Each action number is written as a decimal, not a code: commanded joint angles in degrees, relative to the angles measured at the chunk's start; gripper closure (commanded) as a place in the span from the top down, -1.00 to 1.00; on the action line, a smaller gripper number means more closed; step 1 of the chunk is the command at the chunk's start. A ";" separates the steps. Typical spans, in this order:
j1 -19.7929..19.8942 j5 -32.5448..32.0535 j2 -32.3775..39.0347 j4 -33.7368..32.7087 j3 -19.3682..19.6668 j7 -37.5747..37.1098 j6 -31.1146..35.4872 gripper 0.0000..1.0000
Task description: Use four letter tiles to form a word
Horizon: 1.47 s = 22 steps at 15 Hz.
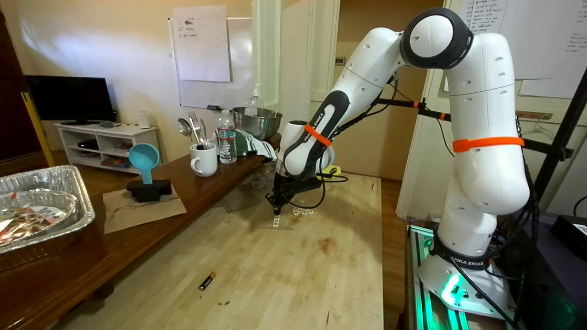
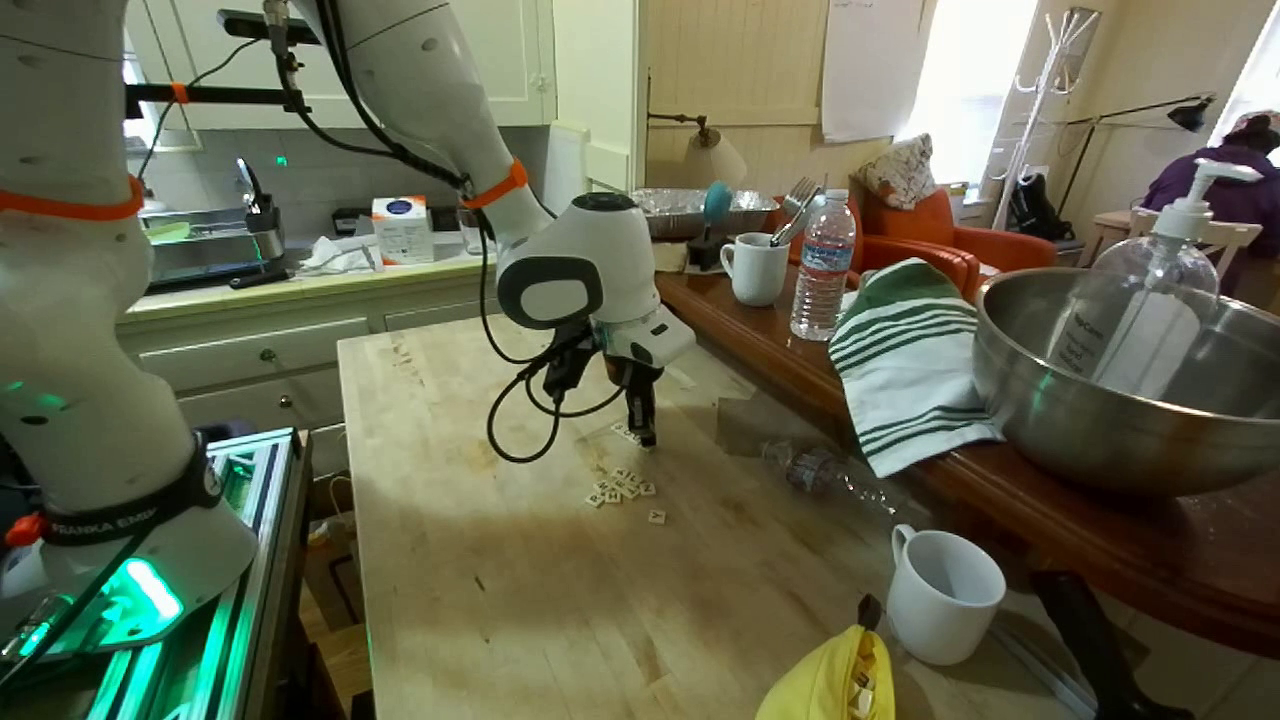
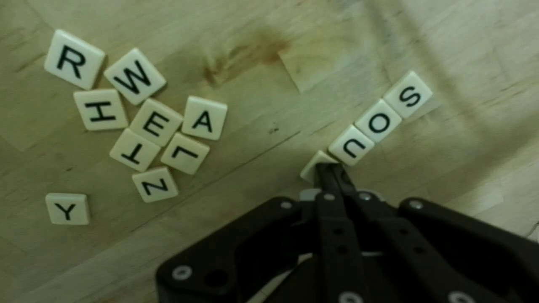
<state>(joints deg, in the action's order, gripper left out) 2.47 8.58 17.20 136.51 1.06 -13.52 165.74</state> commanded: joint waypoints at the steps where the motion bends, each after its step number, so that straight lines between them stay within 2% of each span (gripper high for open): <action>1: -0.56 1.76 0.84 -0.17 -0.24 -0.31 -2.25 -1.00; 7: -0.49 2.63 0.75 -0.15 -0.53 -0.24 -2.57 -1.00; 12: 1.37 5.29 -0.59 -0.03 -2.36 2.83 -3.75 -1.00; 18: 0.93 4.09 -1.88 0.48 -1.17 3.74 -3.32 -1.00; 22: 1.34 4.75 -2.82 0.70 -1.80 5.38 -3.20 -1.00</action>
<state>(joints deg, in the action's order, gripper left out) 3.14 12.12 16.12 136.45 -0.11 -10.07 163.96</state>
